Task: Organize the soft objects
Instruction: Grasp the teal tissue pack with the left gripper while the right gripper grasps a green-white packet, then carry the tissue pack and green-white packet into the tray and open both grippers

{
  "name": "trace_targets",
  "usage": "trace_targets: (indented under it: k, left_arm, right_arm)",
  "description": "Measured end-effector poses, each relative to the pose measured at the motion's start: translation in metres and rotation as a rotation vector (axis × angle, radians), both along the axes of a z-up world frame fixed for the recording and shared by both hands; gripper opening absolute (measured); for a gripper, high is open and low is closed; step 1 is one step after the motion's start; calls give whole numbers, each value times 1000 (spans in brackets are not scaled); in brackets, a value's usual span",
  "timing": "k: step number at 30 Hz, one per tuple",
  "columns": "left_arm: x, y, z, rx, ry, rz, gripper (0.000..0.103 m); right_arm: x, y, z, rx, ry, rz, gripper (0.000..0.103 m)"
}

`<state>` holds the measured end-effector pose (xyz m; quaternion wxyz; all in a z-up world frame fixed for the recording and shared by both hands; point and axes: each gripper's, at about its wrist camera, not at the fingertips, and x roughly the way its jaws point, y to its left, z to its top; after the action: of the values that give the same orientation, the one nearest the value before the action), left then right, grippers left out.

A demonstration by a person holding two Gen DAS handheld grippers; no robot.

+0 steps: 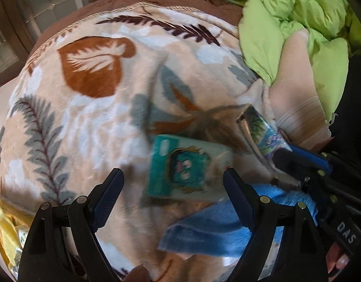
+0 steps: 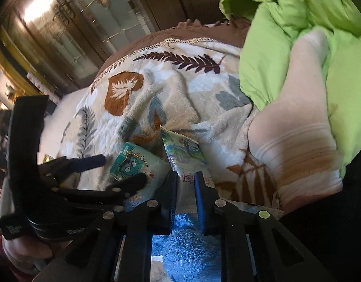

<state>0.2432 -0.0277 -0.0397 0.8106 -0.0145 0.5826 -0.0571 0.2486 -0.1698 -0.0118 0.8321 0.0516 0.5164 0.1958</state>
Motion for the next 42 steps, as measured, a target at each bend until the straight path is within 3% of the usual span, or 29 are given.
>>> trace_targets:
  k: [4,7,8,9,18,25,32,42]
  left_arm:
    - [8,-12,-17,35,55,-13,89]
    - [9,-12,-19,31,47,8,91]
    - [8,-12,-18,36,41,9,86]
    - [7,-12,-16,39,31,7,70]
    - [-10,21,3,-26,-26,84,48]
    - [-30,49,16,-50,-58,136,45]
    - [-67,76,50,-79,-109,178,45]
    - [-130,166,94,-42,-172,300,45]
  right_arm:
    - [3,-3,-3,33,18,-5,16]
    - [3,0,-5,28,18,7,16]
    - [2,2,-5,19,12,12,16]
    - [0,5,-5,4,5,22,15]
    - [-11,9,8,21,-12,48,7]
    - [-34,19,22,50,-31,72,7]
    - [-53,41,49,97,-63,115,7]
    - [-85,140,80,123,-101,309,7]
